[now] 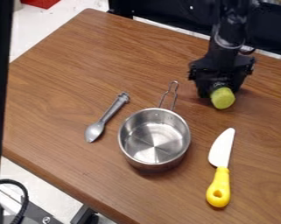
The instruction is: Pick up the yellow bottle and put it in the silver pot
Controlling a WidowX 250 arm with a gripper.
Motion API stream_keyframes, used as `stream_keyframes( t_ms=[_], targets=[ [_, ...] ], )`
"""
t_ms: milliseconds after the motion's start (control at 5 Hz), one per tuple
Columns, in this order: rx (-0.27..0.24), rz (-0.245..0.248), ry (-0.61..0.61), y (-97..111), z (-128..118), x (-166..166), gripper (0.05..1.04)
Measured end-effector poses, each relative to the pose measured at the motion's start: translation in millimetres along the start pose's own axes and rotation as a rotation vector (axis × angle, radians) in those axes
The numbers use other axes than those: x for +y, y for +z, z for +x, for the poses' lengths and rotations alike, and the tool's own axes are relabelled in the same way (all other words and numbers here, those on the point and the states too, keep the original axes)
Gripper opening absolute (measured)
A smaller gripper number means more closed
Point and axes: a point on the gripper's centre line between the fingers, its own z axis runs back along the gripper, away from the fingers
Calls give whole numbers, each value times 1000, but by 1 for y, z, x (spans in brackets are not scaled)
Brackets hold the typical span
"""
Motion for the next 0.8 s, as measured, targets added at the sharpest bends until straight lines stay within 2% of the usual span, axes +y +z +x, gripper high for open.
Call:
stream_keyframes(
  t_ms=[200, 600, 800],
  targets=[
    [-16, 7, -14, 0, 2, -3, 631],
    [-26, 9, -30, 2, -3, -8, 631],
    [3, -19, -48, 16, -6, -10, 631]
  ],
)
